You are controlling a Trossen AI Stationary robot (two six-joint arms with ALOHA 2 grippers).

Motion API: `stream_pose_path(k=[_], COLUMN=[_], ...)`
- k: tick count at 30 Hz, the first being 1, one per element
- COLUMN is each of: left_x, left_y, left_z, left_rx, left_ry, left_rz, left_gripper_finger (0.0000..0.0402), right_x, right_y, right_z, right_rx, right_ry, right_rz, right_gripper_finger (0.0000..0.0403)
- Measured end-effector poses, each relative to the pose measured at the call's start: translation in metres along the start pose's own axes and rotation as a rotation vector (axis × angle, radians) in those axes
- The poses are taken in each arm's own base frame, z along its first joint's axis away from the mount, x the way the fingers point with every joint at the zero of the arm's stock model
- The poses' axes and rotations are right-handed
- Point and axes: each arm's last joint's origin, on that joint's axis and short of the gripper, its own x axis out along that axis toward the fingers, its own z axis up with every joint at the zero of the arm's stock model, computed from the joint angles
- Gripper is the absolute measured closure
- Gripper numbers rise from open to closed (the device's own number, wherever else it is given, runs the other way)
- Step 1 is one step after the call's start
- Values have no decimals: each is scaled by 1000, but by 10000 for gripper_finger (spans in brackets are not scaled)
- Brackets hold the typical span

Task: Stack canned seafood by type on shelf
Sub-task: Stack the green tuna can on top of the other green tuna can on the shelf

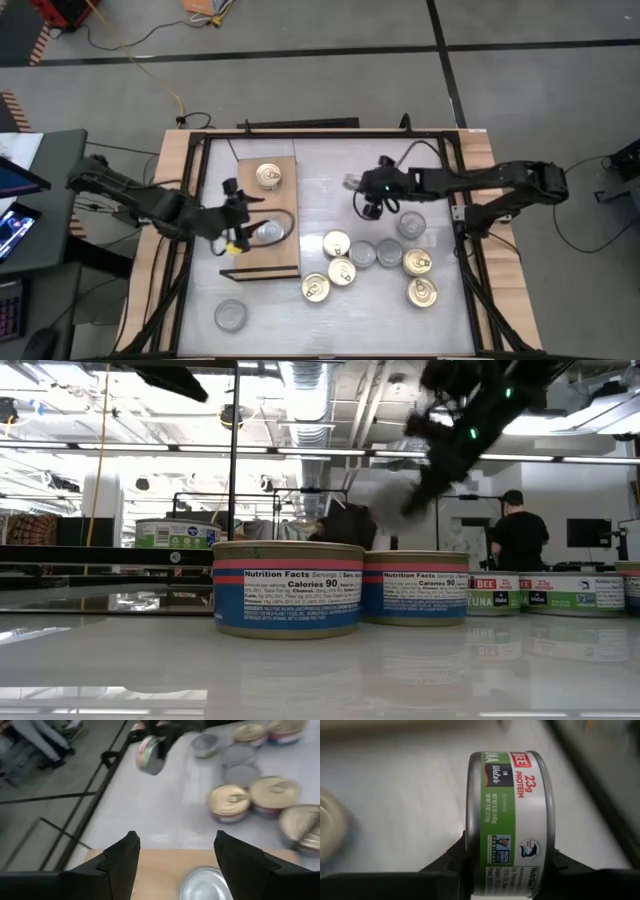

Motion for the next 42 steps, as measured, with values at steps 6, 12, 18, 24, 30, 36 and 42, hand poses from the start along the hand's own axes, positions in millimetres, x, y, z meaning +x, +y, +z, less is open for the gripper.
stream_pose_path(k=[6,12,18,24,30,36,42], left_x=[32,55,76,91,102,100,98], left_y=[2,8,3,-10,-19,-20,-18], left_z=[16,37,48,59,61,65,71], left_rx=[68,28,79,186,223,224,219], left_ry=[24,-52,-68,-45,-3,20,-7], left_rz=[-14,-4,33,20,-20,-53,-49], left_gripper_finger=[157,156,139,109,104,104,109], right_x=[-16,-24,-21,-4,-8,-11,-17], right_y=[33,50,64,80,78,80,88], right_z=[31,46,49,46,56,55,56], right_rx=[-203,-304,-316,-392,-357,-368,-397], right_ry=[-344,-536,-604,-558,-603,-594,-635], right_rz=[51,40,58,65,44,31,37], right_gripper_finger=[246,244,243,243,243,242,242])
